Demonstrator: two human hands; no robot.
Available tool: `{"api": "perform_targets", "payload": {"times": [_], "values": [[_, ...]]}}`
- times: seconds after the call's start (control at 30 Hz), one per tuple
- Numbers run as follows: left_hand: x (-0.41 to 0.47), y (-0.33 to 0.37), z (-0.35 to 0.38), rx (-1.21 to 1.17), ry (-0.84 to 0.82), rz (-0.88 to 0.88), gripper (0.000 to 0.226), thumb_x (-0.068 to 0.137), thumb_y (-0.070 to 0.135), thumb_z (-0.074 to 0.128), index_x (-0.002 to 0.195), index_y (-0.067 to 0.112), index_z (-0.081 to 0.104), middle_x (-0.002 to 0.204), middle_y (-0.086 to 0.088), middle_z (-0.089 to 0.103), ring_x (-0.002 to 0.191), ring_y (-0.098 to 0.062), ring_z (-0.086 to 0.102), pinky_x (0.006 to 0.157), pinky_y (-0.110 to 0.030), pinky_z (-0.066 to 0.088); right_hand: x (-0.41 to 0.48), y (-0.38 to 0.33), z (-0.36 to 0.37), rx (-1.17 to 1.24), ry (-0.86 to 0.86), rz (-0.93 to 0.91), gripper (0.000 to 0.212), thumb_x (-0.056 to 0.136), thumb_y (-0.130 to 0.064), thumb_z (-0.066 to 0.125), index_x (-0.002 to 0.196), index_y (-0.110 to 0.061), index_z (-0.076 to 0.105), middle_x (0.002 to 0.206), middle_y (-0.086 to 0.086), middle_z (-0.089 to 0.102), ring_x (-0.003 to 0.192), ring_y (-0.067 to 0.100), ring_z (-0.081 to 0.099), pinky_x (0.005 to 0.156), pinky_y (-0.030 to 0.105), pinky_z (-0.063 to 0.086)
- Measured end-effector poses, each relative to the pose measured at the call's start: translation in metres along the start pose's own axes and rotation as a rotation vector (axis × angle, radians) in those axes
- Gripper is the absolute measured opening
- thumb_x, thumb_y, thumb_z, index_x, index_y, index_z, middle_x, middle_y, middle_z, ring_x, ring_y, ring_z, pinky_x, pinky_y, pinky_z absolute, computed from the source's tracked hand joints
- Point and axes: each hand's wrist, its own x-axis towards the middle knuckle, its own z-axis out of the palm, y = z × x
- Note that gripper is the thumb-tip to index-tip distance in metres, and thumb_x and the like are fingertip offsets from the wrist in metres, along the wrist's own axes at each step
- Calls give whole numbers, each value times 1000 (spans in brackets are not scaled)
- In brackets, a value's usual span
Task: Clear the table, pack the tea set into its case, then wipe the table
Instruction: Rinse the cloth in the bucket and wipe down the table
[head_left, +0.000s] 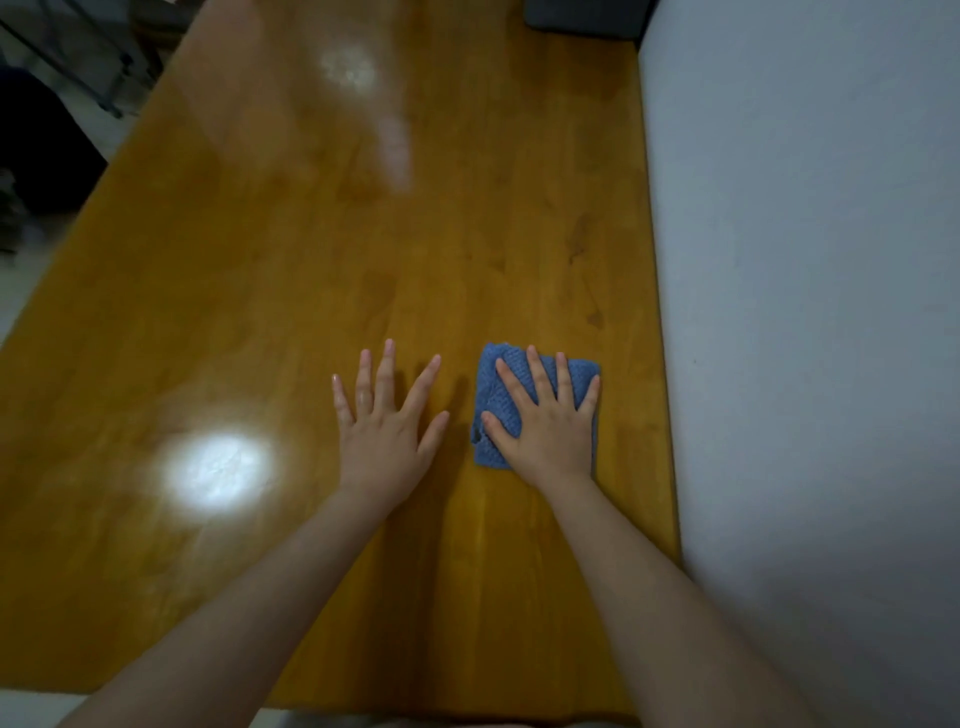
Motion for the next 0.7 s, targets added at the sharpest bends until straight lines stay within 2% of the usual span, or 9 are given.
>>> {"api": "perform_targets", "payload": {"times": [0.2,0.43,0.6,0.7], "values": [[27,-8,-4,25,3,67,62,93,61,24,151,42,16,162,-7,6,149,-32,4,115,-60,2,42,2,-4,-20,10,-2,70,89,-75,14,152,-46,6,164,-5,1,150,28,-5,113,66,-6],[32,-26,-4,-2,-62,-5,65,89,66,15,151,47,3,163,-3,-3,149,-28,-1,115,-57,-5,90,3,-9,-7,4,0,69,90,-75,14,152,-47,5,164,-6,-1,150,27,-7,114,66,-5],[12,-35,-4,-19,-117,16,67,87,67,11,150,48,-1,163,-4,-6,149,-27,-5,115,-57,-7,83,-1,-9,-32,0,27,70,89,-73,4,153,-45,4,164,-5,-2,150,27,-11,112,69,-6],[4,-37,-7,-32,-108,67,67,88,65,14,150,47,1,163,-4,-3,149,-28,-5,115,-56,-8,52,-8,-5,-49,53,78,67,92,-70,5,153,-42,7,164,-3,-2,149,29,-14,110,70,-11]]}}
